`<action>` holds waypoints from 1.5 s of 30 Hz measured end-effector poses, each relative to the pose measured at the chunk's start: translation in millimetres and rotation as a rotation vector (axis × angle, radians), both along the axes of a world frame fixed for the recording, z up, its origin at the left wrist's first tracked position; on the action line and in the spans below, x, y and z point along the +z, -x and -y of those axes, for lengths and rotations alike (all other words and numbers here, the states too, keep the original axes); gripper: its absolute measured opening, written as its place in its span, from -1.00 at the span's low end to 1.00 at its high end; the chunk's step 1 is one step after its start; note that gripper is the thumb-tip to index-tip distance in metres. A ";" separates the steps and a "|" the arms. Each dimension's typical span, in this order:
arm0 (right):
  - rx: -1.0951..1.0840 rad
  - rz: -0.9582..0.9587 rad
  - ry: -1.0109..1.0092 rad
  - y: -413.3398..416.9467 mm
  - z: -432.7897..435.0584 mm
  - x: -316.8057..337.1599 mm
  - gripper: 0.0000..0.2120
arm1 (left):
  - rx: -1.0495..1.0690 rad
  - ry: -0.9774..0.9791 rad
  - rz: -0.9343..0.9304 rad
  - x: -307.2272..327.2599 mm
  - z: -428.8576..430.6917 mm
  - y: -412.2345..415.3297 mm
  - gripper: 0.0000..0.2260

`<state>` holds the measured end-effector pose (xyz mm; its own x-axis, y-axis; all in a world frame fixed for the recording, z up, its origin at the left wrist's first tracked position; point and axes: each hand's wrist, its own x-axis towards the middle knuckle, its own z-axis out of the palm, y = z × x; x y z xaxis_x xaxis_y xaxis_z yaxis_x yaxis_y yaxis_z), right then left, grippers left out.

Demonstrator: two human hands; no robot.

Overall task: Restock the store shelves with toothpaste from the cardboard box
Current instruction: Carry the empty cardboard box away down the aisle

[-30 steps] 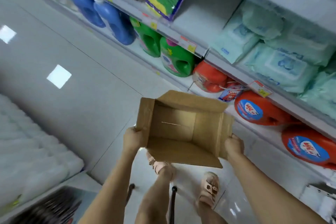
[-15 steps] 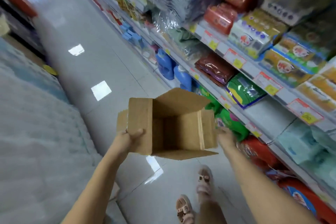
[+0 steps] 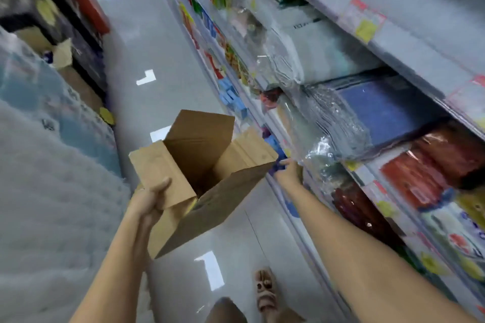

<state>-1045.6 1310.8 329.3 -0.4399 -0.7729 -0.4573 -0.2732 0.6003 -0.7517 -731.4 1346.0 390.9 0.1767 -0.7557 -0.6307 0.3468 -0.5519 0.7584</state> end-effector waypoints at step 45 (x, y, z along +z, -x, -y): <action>0.385 0.436 -0.314 -521.8 1067.3 -74.0 -0.66 | 0.789 -0.166 -0.429 -103.4 940.3 -379.9 -0.85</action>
